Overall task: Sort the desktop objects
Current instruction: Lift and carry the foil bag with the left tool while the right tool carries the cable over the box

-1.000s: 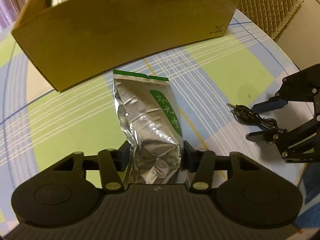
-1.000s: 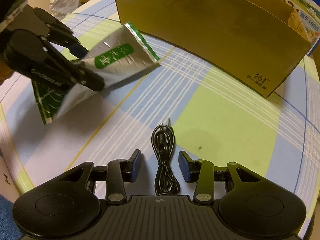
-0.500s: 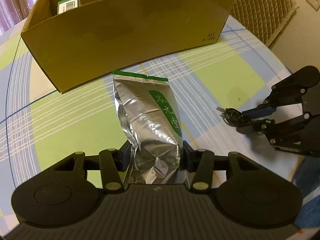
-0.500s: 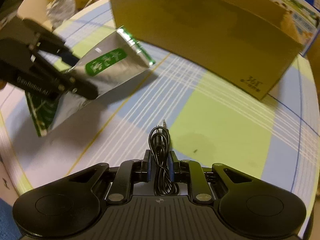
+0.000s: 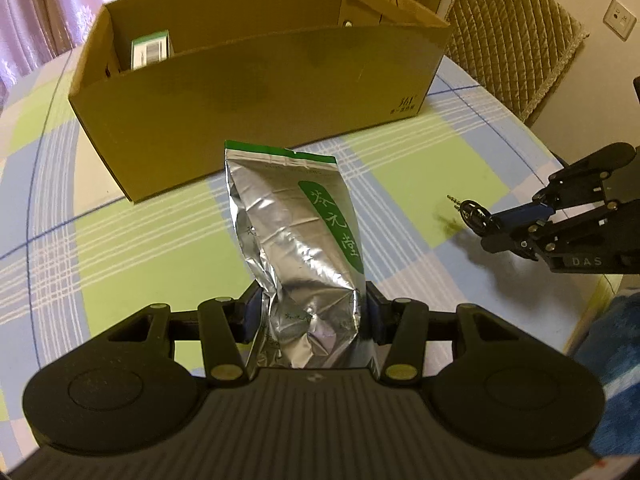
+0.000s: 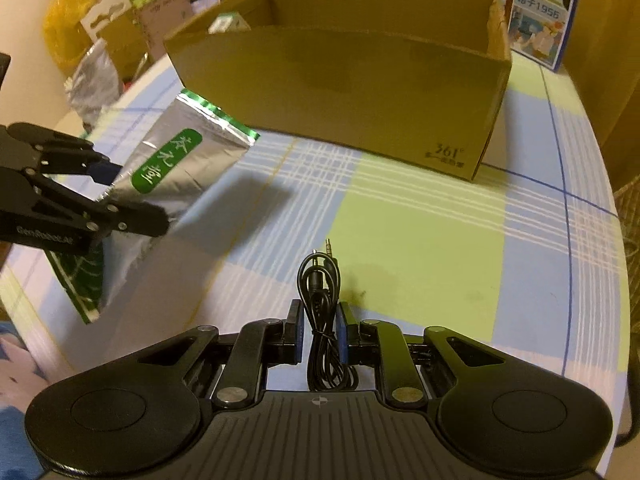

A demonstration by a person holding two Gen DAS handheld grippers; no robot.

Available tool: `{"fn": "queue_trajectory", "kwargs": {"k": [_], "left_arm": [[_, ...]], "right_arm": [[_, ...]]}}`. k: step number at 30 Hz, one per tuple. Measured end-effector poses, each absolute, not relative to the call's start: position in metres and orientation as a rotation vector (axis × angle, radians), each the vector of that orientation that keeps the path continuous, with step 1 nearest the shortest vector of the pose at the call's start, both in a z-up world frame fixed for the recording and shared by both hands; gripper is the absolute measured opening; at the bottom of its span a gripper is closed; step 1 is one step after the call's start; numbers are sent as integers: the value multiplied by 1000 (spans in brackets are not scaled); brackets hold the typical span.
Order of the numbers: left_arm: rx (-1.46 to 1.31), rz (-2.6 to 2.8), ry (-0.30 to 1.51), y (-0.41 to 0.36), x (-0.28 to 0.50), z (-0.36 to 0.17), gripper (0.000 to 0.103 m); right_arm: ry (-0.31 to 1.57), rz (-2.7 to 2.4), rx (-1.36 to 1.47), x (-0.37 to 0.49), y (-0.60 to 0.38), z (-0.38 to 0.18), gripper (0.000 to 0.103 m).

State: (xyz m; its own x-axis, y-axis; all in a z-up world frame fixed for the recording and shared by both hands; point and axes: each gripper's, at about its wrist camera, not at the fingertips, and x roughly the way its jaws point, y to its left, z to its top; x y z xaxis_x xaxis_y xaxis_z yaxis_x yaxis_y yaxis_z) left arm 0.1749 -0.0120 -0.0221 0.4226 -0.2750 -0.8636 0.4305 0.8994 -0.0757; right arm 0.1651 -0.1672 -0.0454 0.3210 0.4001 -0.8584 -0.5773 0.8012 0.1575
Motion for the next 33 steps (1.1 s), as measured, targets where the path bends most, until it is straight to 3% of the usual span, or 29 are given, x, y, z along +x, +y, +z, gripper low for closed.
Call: {"fn": "queue_trajectory", "kwargs": {"k": [16, 33], "left_arm": [[155, -386, 965, -22, 125, 47, 45], [153, -376, 915, -24, 101, 79, 45]], "right_arm": [[975, 637, -71, 131, -178, 9, 13], [901, 600, -79, 126, -188, 51, 13]]}}
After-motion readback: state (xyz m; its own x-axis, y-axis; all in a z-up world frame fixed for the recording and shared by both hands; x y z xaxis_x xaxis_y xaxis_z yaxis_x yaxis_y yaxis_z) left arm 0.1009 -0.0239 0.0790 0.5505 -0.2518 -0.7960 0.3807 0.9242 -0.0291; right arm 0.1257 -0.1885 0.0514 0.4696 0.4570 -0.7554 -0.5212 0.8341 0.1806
